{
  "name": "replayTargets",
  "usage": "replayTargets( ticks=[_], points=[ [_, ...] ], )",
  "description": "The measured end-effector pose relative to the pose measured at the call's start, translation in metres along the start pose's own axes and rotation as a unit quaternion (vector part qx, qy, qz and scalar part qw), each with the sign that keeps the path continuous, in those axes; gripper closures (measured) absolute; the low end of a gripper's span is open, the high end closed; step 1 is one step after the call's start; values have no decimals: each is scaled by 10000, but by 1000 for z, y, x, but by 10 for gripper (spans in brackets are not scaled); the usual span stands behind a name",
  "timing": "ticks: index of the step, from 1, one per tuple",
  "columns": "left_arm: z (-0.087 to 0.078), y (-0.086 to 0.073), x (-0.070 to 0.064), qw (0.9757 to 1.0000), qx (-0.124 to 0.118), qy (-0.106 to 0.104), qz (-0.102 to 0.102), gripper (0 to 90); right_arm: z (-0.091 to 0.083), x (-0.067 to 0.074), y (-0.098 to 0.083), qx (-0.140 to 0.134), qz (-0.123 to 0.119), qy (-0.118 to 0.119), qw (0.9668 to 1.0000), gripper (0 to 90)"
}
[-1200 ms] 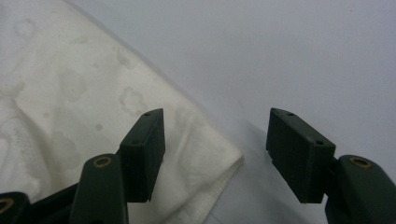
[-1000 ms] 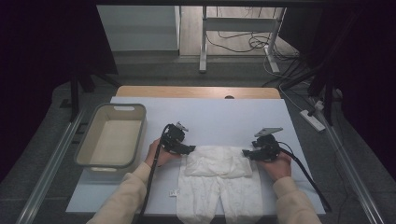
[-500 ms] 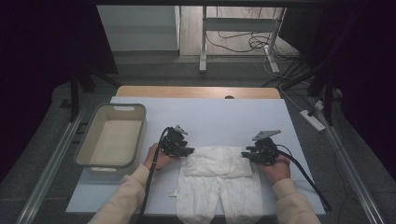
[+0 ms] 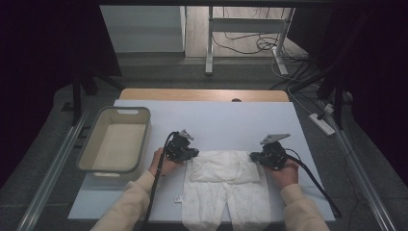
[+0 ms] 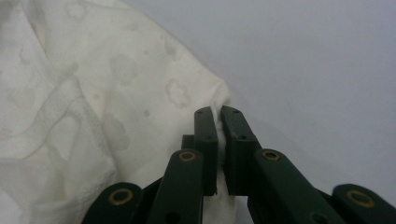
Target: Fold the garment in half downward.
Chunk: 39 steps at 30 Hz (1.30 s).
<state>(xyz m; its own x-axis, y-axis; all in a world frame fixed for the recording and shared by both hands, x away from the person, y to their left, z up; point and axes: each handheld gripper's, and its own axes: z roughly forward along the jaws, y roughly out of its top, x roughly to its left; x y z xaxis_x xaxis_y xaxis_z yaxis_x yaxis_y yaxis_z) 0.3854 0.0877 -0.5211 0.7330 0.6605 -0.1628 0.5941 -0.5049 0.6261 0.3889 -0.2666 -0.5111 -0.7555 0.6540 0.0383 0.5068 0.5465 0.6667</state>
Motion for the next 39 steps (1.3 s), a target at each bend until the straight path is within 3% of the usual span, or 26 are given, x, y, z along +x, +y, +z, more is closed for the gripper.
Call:
replayTargets(
  ticks=[4,12,22,39],
  points=[
    [-2,0,2,10000,-58,49,-56,861,-4,-3,4,-256,146,-24,9996,857],
    [-5,2,5,9997,-189,134,-66,861,-3,-1,12,-316,-15,-159,9994,860],
    [-8,8,13,9989,-381,233,-162,861,-2,-10,18,-556,141,-209,9981,861],
    [-15,28,32,9957,-738,458,-316,860,7,-29,42,-809,146,-389,9959,861]
  ],
)
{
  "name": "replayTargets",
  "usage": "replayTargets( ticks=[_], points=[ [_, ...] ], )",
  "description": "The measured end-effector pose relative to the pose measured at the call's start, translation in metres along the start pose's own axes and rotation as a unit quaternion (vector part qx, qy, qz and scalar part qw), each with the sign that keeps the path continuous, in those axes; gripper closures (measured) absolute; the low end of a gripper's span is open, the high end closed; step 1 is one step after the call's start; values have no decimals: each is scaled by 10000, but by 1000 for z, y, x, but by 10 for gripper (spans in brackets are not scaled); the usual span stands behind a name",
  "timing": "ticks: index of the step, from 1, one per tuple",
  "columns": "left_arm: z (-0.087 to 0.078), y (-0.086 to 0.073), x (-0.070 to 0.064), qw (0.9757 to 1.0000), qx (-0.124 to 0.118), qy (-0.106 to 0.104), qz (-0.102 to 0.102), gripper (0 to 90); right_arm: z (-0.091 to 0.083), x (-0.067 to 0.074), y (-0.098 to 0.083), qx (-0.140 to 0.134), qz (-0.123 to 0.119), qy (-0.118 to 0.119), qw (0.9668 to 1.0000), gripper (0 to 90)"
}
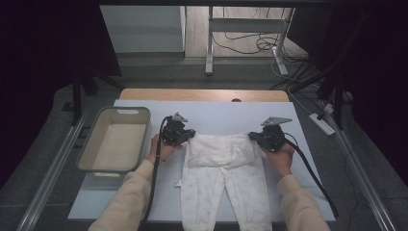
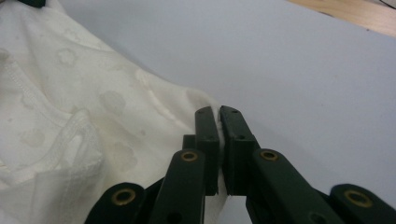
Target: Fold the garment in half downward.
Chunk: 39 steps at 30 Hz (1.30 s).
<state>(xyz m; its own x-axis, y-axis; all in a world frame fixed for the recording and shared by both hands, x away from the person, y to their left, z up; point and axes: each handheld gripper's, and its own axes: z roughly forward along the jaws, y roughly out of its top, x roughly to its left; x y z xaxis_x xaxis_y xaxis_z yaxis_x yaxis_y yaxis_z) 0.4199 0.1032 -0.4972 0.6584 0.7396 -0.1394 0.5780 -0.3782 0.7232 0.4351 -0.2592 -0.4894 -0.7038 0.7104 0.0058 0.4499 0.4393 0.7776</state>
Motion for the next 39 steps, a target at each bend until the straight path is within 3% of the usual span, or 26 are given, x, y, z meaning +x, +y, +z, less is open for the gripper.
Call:
replayTargets(
  ticks=[15,23,24,26,27,30,32,34,39],
  points=[
    [7,19,12,9994,-268,179,-84,856,7,-19,16,-225,-21,-219,9995,860],
    [11,19,13,9997,-188,119,-85,848,8,-20,18,-216,-97,-303,9993,860],
    [11,19,13,9997,-188,119,-85,831,8,-20,18,-216,-97,-303,9993,860],
    [11,19,12,9998,-149,96,-35,704,8,-19,17,-195,-101,-306,9993,798],
    [10,20,10,9996,-98,256,2,584,8,-18,17,-197,-108,-338,9992,699],
    [6,21,8,9995,-114,282,7,453,5,-16,16,-247,-29,-481,9985,540],
    [2,22,7,9994,-154,312,30,407,0,-15,16,-376,135,-490,9980,481],
    [-4,22,4,9995,-215,219,14,399,-6,-15,16,-440,256,-352,9981,466],
    [-7,21,-6,9997,-166,73,133,385,-16,-10,11,-433,211,-225,9986,461]
  ],
)
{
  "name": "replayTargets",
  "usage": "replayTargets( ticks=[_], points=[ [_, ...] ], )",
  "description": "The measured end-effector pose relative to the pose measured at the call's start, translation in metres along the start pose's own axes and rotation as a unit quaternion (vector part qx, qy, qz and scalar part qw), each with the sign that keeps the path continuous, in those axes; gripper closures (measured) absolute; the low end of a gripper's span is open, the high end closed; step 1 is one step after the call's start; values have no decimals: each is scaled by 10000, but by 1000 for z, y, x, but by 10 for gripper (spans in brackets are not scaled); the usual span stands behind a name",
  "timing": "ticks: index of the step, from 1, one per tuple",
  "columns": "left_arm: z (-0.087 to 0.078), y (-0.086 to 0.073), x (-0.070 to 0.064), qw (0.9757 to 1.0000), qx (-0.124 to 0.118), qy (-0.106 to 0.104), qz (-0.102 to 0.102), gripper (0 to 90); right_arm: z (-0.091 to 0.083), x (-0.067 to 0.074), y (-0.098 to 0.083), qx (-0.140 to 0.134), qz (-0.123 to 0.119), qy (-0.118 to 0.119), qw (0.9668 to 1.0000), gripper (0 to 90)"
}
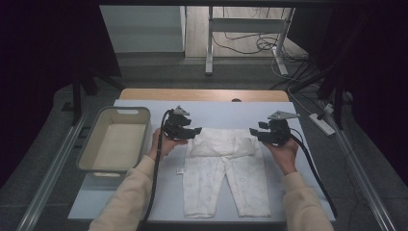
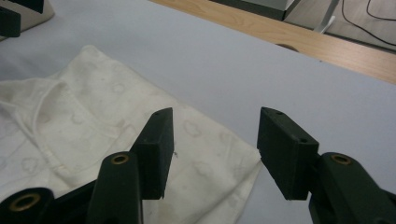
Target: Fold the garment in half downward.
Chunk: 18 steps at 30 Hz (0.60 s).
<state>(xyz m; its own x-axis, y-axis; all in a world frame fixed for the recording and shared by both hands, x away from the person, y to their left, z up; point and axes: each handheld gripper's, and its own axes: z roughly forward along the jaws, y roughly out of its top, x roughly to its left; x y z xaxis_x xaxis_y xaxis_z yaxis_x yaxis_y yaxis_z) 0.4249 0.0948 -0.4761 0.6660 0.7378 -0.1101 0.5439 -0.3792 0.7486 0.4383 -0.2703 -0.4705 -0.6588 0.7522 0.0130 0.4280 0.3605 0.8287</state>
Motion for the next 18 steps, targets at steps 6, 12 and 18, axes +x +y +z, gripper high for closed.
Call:
replayTargets(
  ticks=[6,12,18],
  points=[
    [2,1,-10,9998,90,-123,152,384,-2,3,-5,104,-104,154,9998,460],
    [2,1,-15,9994,134,-173,262,381,-1,9,-6,138,-157,257,9995,454],
    [4,0,-21,9991,177,-201,343,376,2,12,-8,206,-226,284,9991,448]
  ],
)
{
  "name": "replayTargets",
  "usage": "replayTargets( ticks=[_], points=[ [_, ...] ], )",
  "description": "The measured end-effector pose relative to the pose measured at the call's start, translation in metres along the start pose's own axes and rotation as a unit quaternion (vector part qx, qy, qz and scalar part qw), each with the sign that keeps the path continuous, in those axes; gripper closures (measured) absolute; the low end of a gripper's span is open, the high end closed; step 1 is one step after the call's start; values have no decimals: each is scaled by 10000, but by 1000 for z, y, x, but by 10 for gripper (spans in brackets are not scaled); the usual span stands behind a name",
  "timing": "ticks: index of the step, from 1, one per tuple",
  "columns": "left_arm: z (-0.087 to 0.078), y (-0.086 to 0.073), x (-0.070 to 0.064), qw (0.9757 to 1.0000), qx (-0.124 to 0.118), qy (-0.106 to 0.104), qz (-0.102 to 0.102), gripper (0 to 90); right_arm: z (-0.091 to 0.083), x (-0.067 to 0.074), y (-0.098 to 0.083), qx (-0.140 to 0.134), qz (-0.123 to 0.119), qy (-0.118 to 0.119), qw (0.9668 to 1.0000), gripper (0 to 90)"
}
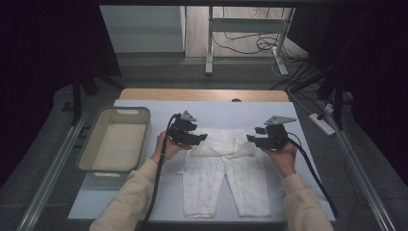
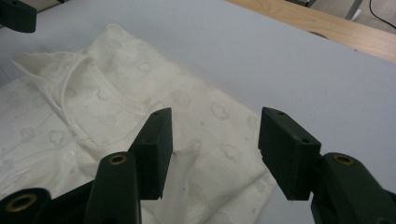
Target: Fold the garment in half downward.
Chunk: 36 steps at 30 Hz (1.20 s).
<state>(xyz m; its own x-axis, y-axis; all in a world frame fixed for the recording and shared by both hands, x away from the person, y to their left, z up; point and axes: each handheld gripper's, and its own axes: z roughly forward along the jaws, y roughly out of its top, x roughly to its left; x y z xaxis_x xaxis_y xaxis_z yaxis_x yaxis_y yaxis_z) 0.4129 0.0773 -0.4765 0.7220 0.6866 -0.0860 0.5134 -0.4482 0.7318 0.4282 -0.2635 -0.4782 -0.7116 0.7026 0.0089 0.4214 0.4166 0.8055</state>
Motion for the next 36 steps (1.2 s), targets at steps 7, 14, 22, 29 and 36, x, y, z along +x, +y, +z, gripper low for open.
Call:
replayTargets(
  ticks=[7,14,22,29,36],
  points=[
    [-1,0,-3,10000,2,4,61,375,0,3,-1,-4,-56,79,10000,446],
    [-1,-1,-5,9999,59,0,119,372,2,6,-2,6,-87,137,9999,446],
    [-6,-4,-11,9998,74,-27,171,364,-3,13,-2,20,-76,222,9997,441],
    [-11,-12,-17,9992,261,-106,297,349,-5,24,-5,60,-103,335,9994,439],
    [-7,-19,-15,9985,449,-120,286,348,-2,26,-6,144,-138,351,9992,439]
  ],
)
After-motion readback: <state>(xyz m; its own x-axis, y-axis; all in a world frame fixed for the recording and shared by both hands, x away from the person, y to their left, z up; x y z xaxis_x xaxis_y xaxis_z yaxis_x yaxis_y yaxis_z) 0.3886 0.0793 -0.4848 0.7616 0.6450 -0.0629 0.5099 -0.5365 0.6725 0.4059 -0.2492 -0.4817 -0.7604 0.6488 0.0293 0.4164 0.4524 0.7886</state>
